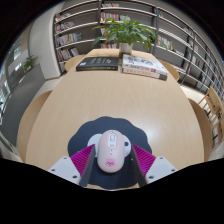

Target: Arrange mouse

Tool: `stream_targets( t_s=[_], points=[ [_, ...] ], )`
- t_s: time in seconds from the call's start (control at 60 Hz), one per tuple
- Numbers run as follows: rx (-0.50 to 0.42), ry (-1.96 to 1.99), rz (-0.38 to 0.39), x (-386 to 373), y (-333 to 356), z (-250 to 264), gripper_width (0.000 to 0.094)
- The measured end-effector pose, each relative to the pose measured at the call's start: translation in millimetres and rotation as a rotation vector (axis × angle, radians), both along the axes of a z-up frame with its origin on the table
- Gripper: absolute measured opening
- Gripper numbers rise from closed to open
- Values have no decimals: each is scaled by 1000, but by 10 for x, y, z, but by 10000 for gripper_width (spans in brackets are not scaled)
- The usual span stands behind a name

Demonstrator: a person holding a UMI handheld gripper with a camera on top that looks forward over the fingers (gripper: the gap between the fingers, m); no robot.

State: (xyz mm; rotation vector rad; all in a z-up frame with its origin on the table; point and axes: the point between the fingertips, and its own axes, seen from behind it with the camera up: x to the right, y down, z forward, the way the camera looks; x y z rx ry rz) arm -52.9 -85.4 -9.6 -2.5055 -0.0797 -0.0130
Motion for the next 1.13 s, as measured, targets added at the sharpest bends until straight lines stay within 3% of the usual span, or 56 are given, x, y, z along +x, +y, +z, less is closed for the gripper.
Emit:
stream_targets(
  t_s=[0.233, 0.483, 0.817, 1.133],
  points=[
    [168, 22, -5, -110, -12, 1113, 701],
    [333, 48, -26, -204, -557, 2263, 699],
    [341, 10, -48, -171, -1365, 2394, 696],
    [342, 24, -69, -193, -1703, 2435, 700]
  ],
)
